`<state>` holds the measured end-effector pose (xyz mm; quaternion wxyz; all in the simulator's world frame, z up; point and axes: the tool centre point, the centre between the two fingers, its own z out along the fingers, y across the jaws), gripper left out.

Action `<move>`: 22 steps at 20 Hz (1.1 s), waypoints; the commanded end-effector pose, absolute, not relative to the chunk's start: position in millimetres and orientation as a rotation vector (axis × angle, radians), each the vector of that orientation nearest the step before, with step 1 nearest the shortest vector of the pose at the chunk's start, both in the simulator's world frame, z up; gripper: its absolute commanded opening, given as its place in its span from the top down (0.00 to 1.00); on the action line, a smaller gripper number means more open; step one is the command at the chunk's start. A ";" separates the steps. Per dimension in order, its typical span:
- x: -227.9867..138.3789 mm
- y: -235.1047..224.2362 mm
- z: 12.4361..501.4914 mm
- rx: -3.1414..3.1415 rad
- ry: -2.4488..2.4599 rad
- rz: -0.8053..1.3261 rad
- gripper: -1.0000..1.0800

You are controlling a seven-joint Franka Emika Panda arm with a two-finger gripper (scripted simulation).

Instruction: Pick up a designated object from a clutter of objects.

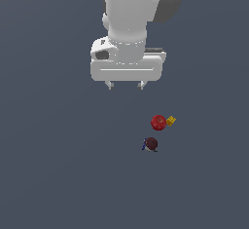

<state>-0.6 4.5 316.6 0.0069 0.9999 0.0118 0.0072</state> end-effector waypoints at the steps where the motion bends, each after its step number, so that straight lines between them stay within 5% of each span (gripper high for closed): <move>1: -0.6 4.5 316.6 3.127 0.037 0.023 0.04; 22: 4.8 26.0 297.5 3.107 0.124 0.047 0.04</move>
